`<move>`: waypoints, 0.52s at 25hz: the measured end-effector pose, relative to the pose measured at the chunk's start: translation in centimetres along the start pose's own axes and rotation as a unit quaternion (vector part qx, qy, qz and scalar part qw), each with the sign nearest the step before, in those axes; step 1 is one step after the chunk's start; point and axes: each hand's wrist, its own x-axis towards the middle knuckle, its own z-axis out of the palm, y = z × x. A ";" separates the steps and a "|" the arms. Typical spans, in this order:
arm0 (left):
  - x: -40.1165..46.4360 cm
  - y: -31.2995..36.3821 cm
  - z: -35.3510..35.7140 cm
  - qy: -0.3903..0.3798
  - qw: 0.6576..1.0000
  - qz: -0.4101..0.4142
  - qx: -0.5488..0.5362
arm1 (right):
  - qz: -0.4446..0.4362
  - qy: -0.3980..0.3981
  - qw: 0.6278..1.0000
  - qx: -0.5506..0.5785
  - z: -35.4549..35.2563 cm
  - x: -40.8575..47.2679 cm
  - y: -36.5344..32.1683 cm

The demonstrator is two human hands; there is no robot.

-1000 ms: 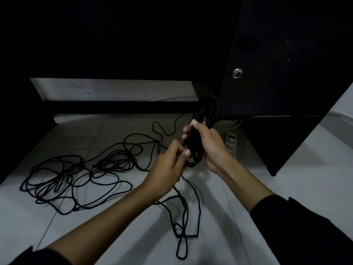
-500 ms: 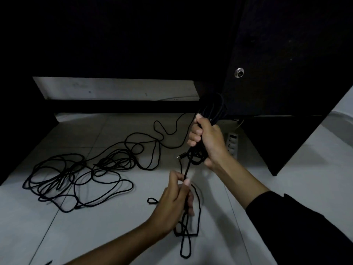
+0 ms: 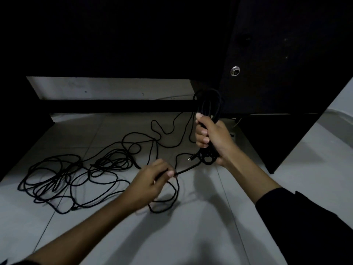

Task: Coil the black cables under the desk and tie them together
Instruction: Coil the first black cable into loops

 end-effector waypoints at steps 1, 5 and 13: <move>0.8 0.6 -1.0 -0.002 1.000 0.025 0.010 | 0.000 -0.006 1.000 -0.022 -0.2 0.0 -0.1; 3.5 4.2 -3.4 -0.026 0.996 0.081 0.003 | 0.004 -0.050 0.993 -0.110 0.3 -0.8 0.4; 6.1 6.2 -3.4 0.040 0.996 0.065 0.048 | 0.021 -0.079 0.986 -0.142 2.3 -2.2 0.7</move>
